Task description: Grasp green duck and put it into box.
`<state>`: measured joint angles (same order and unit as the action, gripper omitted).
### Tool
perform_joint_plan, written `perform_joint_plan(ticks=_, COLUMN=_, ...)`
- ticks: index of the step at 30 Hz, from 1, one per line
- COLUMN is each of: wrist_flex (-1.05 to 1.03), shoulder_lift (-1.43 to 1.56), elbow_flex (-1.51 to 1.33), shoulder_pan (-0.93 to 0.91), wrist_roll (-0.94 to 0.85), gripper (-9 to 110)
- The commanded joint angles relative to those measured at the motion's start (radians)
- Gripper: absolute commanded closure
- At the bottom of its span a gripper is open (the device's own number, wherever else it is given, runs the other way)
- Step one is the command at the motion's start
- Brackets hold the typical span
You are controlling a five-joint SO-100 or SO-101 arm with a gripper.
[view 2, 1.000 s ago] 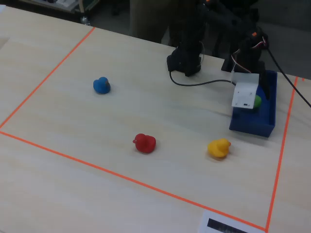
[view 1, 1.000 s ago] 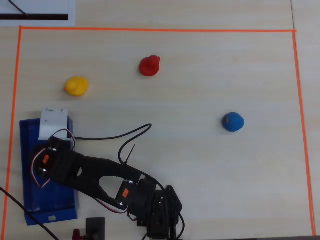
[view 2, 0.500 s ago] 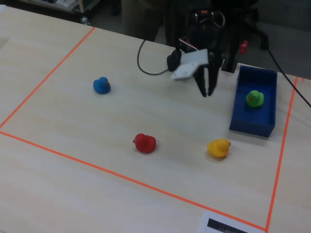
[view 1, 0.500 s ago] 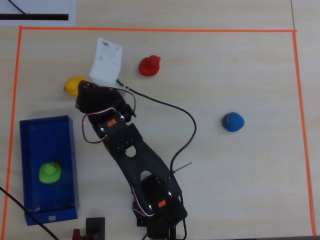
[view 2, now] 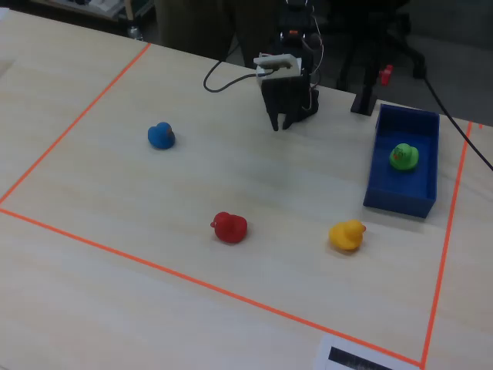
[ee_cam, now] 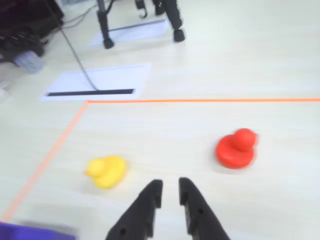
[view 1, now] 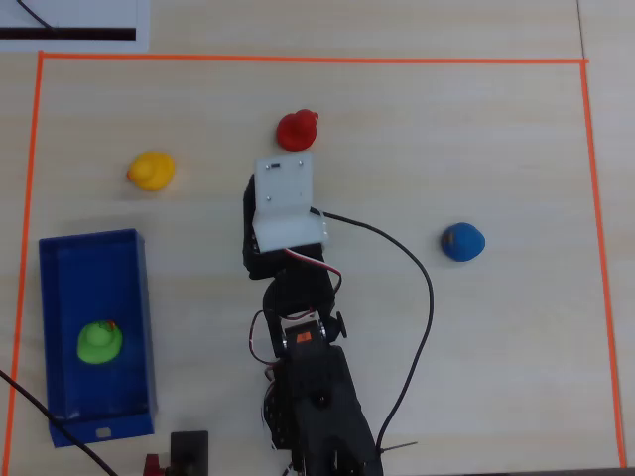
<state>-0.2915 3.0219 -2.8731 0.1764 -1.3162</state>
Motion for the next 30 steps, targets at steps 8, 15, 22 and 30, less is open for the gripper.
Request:
perform_joint_plan(ticks=8, wrist_flex=-0.075, shoulder_lift=0.265, elbow_flex=-0.236, shoulder_pan=-0.133, wrist_roll=0.012, gripper=101)
perform_joint_plan(ticks=15, wrist_flex=-0.474, shoulder_lift=0.29, elbow_flex=-0.238, shoulder_pan=-0.195, wrist_roll=0.005, gripper=101)
perform_joint_plan(ticks=22, wrist_flex=-0.824, shoulder_lift=0.29, elbow_flex=-0.238, shoulder_pan=-0.227, wrist_roll=-0.005, gripper=101)
perform_joint_plan(ticks=30, wrist_flex=-1.02, shoulder_lift=0.288, elbow_flex=-0.238, shoulder_pan=-0.298, wrist_roll=0.003, gripper=101)
